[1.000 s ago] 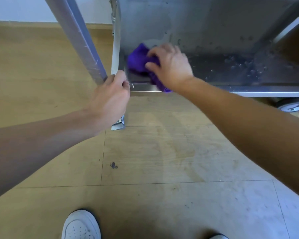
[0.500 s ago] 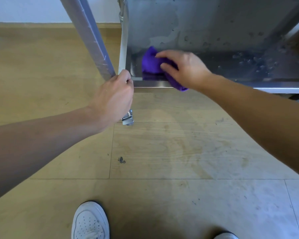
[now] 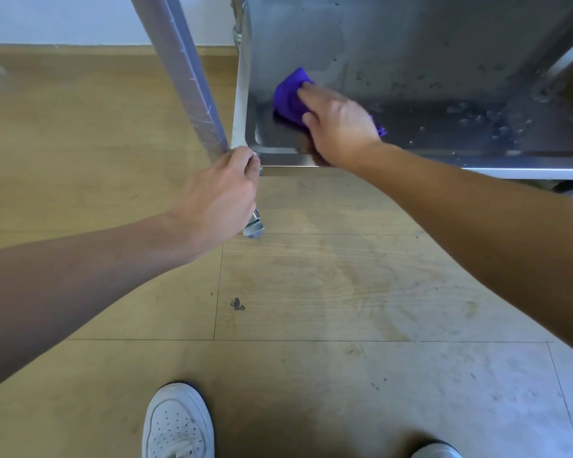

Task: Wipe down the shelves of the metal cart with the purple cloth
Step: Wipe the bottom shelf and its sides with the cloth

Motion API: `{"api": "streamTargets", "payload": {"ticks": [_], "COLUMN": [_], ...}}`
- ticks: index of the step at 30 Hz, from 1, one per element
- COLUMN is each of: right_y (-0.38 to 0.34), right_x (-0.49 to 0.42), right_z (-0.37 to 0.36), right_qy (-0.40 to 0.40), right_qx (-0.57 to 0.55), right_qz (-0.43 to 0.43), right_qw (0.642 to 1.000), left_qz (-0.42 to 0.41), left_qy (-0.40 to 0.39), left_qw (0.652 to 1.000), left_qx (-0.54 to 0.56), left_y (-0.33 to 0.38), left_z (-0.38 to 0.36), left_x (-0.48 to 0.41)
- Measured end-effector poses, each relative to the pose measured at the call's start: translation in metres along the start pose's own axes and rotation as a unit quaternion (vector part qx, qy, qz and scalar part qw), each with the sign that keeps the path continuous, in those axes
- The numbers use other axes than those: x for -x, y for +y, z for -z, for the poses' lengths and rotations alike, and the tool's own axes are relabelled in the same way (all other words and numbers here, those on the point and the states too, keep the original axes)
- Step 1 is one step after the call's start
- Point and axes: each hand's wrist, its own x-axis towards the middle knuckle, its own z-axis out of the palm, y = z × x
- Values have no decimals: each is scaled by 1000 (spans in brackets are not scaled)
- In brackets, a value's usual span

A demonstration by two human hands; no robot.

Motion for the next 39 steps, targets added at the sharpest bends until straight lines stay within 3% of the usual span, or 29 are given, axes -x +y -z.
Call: {"api": "streamTargets", "payload": {"ticks": [2, 4, 7, 12, 14, 17, 19, 22, 25, 27, 35, 37, 39], "right_y": [-14, -18, -8, 30, 20, -5, -8, 11, 40, 49, 30, 40, 50], "right_x": [6, 1, -17, -31, -27, -21, -24, -38, -51, -54, -70, -77, -84], "right_z": [-8, -8, 0, -1, -7, -11, -12, -8, -4, -4, -19, -18, -14], "right_qy": [-22, -58, -78, 7, 0, -53, -85, -58, 3, 30, 7, 21, 49], "right_qx": [-18, -43, -56, 16, 33, 19, -8, -7, 11, -23, -36, -28, -28], "right_qz": [119, 166, 87, -149, -108, 63, 116, 55, -105, -165, 47, 35, -40], "right_qw": [993, 983, 992, 989, 994, 996, 990, 997, 994, 986, 998, 999, 998], "left_qz": [-6, 0, 6, 21, 41, 68, 86, 96, 95, 103, 136, 139, 138], "left_qy": [9, 9, 6, 37, 53, 56, 48, 46, 57, 58, 74, 83, 87], "left_qw": [1000, 1000, 1000, 998, 997, 995, 993, 992, 990, 986, 980, 978, 974], "left_qx": [-12, -5, 11, 37, 44, 55, 61, 64, 85, 116, 121, 134, 156], "left_y": [1, 3, 7, 13, 14, 17, 18, 17, 14, 15, 23, 24, 26], "left_z": [1, 2, 4, 5, 4, 3, 2, 3, 2, 1, -16, -21, -26], "left_x": [1, -1, -7, -13, -21, -36, -47, -57, -69, -84, -106, -105, -104]}}
